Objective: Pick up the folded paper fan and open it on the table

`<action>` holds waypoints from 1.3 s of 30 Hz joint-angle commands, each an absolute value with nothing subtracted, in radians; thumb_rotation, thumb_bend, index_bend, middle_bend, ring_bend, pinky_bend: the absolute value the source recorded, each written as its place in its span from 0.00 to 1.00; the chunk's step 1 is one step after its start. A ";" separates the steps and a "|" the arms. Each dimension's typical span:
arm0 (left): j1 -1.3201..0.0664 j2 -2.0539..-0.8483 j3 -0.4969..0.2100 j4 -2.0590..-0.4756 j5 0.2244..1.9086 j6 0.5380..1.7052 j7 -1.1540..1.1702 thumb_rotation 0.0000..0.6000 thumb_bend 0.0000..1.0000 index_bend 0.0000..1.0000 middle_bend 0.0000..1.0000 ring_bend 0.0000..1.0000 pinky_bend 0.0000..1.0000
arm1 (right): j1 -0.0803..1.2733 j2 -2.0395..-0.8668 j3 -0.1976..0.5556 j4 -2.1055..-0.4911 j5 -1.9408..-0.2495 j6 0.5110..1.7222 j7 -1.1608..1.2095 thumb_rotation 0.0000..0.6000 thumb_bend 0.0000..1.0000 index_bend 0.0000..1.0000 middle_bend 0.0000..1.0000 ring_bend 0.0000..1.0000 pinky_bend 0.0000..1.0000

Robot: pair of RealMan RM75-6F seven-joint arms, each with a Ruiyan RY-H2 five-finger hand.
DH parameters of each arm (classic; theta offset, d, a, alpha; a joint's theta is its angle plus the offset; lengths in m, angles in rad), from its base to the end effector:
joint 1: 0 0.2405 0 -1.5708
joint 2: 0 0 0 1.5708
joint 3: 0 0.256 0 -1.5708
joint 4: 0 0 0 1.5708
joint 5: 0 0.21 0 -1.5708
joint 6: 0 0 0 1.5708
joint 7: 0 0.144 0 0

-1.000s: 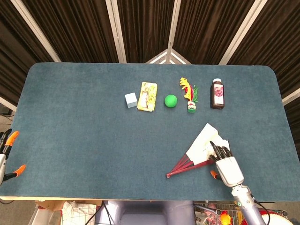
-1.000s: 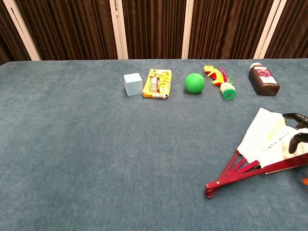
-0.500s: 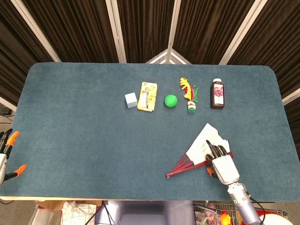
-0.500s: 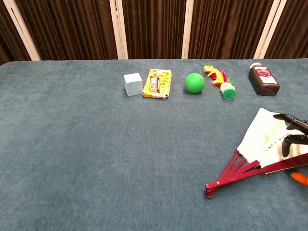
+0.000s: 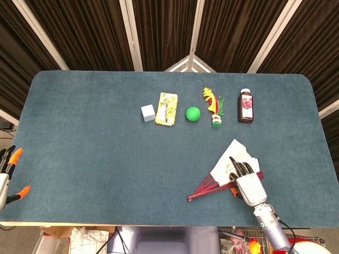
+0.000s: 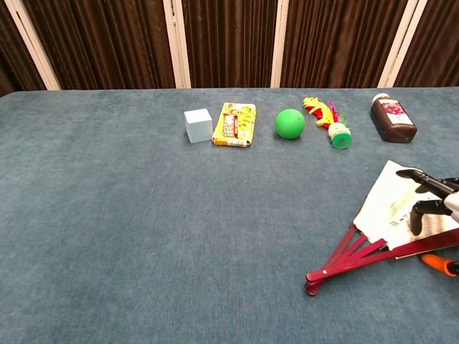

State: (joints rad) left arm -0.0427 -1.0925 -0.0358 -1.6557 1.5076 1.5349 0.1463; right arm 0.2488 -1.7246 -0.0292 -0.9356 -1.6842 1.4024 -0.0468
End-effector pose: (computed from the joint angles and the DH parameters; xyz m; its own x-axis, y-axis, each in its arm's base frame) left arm -0.3090 0.1646 0.1678 0.5116 -0.0129 0.8591 0.8591 0.0228 -0.5113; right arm -0.3026 -0.2164 -0.0177 0.5439 -0.0506 0.8376 -0.7963 -0.3458 0.4963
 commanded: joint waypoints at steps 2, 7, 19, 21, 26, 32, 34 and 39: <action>-0.043 -1.093 -0.036 -1.656 1.507 1.534 0.148 1.00 0.21 0.00 0.00 0.00 0.00 | 0.250 -1.730 -0.031 -0.930 -1.681 1.404 -0.038 1.00 0.32 0.56 0.08 0.21 0.20; -0.045 -1.096 -0.035 -1.657 1.506 1.529 0.155 1.00 0.21 0.00 0.00 0.00 0.00 | 0.252 -1.735 -0.033 -0.920 -1.681 1.406 -0.024 1.00 0.33 0.58 0.08 0.21 0.20; -0.045 -1.097 -0.029 -1.660 1.516 1.530 0.159 1.00 0.21 0.00 0.00 0.00 0.00 | 0.257 -1.734 -0.027 -0.909 -1.679 1.434 0.017 1.00 0.35 0.63 0.08 0.22 0.20; -0.045 -1.097 -0.028 -1.660 1.517 1.530 0.159 1.00 0.21 0.00 0.00 0.00 0.00 | 0.257 -1.733 -0.027 -0.909 -1.678 1.437 0.021 1.00 0.36 0.64 0.09 0.22 0.20; -0.044 -1.096 -0.029 -1.661 1.518 1.534 0.156 1.00 0.21 0.00 0.00 0.00 0.00 | 0.260 -1.729 -0.022 -0.911 -1.680 1.454 0.038 1.00 0.38 0.67 0.10 0.23 0.20; -0.045 -1.095 -0.028 -1.660 1.517 1.531 0.154 1.00 0.21 0.00 0.00 0.00 0.00 | 0.271 -1.700 0.000 -0.948 -1.687 1.497 0.038 1.00 0.38 0.68 0.10 0.23 0.20; -0.046 -1.095 -0.028 -1.660 1.518 1.531 0.153 1.00 0.21 0.00 0.00 0.00 0.00 | 0.277 -1.683 0.014 -0.973 -1.686 1.515 0.044 1.00 0.38 0.69 0.11 0.23 0.19; -0.045 -1.093 -0.027 -1.661 1.519 1.531 0.151 1.00 0.21 0.00 0.00 0.00 0.00 | 0.295 -1.634 0.044 -1.038 -1.689 1.540 0.036 1.00 0.39 0.71 0.11 0.23 0.20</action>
